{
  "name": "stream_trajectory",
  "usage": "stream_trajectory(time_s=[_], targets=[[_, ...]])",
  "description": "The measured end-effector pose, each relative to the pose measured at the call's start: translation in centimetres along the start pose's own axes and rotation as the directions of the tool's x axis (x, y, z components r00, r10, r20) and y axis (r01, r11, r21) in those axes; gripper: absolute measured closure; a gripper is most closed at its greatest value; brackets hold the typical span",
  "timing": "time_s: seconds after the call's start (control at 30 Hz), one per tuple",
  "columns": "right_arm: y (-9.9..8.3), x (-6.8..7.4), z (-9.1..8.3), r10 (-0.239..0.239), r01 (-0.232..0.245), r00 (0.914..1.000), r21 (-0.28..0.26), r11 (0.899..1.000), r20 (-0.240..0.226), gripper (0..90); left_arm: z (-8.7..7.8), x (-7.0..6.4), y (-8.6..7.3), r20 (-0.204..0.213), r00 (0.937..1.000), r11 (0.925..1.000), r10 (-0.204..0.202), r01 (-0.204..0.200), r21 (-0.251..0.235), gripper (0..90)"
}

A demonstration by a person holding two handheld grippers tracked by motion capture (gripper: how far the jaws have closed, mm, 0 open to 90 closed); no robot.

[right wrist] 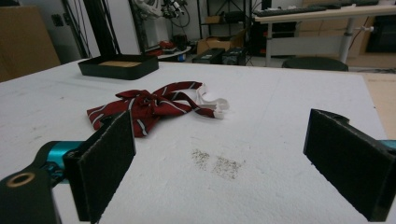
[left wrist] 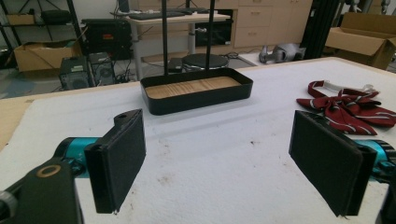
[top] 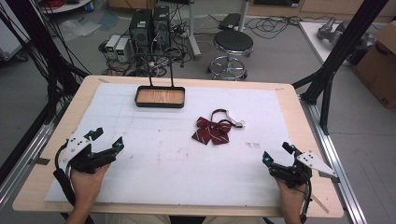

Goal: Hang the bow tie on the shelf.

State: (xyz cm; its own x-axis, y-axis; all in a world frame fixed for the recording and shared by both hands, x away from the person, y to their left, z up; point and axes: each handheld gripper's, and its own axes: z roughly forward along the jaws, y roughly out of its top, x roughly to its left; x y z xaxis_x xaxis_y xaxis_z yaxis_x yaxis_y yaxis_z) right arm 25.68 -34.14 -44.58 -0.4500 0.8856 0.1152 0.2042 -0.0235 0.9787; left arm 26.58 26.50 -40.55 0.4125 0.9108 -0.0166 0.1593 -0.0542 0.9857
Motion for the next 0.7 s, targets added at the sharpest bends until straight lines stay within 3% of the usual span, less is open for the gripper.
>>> stream_trajectory(time_s=[0.13,0.23,0.4,0.57,0.7], targets=[[0.2,-0.3,0.1,0.023,-0.023,0.9997,-0.002,1.0,0.007,8.0,-0.1,0.0,0.0,-0.001,1.0,1.0,-0.002,0.002,-0.002,18.9],[0.7,-0.5,0.2,0.007,-0.007,0.9999,-0.01,1.0,0.016,8.1,-0.1,0.0,0.0,0.002,1.0,0.9999,-0.003,0.003,-0.013,18.9],[1.9,-0.6,1.0,0.031,-0.031,0.9995,-0.011,0.999,-0.008,8.1,0.0,0.0,-0.1,0.006,1.0,0.9999,-0.003,0.003,-0.016,18.9],[3.6,0.0,3.1,-0.019,0.019,0.9995,-0.01,1.0,-0.025,8.1,0.2,-0.1,-0.2,0.011,0.9999,1.0,0.001,-0.001,-0.007,18.9],[4.9,0.3,5.1,-0.023,0.022,0.9972,-0.017,1.0,-0.072,8.1,0.2,-0.2,-0.2,0.011,0.9999,0.9999,0.013,-0.013,-0.002,18.9]])
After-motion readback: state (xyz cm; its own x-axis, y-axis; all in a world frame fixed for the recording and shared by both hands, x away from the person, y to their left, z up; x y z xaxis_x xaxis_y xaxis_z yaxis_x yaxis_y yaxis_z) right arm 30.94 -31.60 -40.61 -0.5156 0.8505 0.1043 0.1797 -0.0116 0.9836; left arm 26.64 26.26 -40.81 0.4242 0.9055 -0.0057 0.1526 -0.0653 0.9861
